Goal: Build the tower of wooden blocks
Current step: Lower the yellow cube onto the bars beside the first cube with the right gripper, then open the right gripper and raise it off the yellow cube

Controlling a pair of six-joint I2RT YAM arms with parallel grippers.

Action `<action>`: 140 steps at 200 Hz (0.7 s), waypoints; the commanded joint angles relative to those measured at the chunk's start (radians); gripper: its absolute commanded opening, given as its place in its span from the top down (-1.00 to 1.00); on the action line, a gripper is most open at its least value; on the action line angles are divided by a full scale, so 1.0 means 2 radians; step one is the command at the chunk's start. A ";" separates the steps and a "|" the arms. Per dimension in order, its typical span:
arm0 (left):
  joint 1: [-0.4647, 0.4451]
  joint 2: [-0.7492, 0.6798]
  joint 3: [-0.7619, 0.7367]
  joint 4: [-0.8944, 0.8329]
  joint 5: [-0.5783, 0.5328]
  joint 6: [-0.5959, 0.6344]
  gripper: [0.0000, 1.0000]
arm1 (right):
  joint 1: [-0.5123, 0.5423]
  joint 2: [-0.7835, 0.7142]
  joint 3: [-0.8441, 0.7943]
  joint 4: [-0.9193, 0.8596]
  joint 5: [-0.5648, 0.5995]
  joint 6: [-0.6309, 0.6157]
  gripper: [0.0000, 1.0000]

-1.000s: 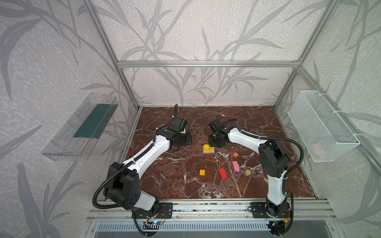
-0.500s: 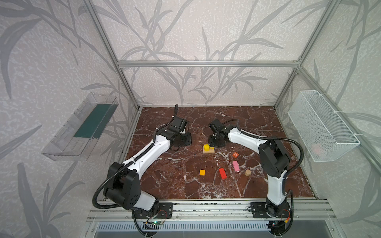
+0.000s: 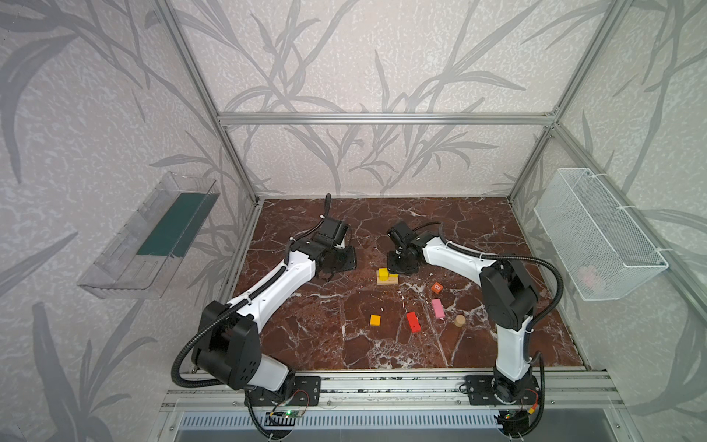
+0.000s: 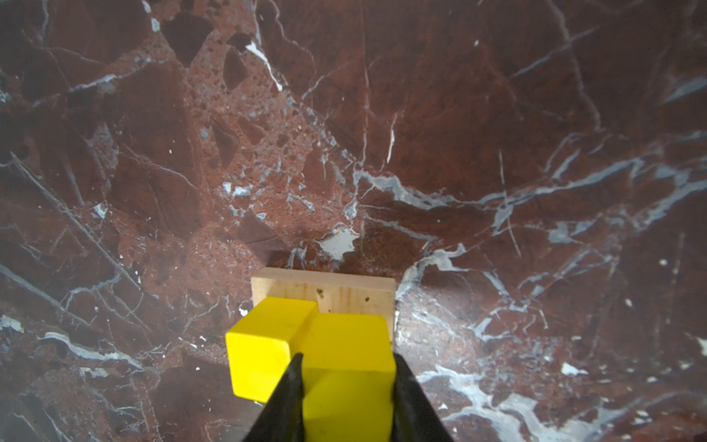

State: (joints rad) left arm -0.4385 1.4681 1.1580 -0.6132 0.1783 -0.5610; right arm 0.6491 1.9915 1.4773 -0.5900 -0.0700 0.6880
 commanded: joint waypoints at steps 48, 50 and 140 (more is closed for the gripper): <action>-0.002 -0.010 0.007 -0.005 -0.003 -0.002 0.21 | 0.003 0.008 0.005 -0.013 0.004 0.004 0.25; -0.002 -0.010 0.007 -0.005 -0.004 -0.003 0.21 | 0.003 0.008 0.005 -0.013 0.005 0.004 0.25; -0.003 -0.015 0.005 -0.005 -0.004 -0.003 0.21 | 0.004 -0.012 0.001 -0.016 0.012 0.005 0.14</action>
State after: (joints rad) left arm -0.4385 1.4673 1.1580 -0.6132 0.1783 -0.5610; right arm 0.6521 1.9949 1.4773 -0.5983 -0.0631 0.6903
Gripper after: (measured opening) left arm 0.396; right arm 0.423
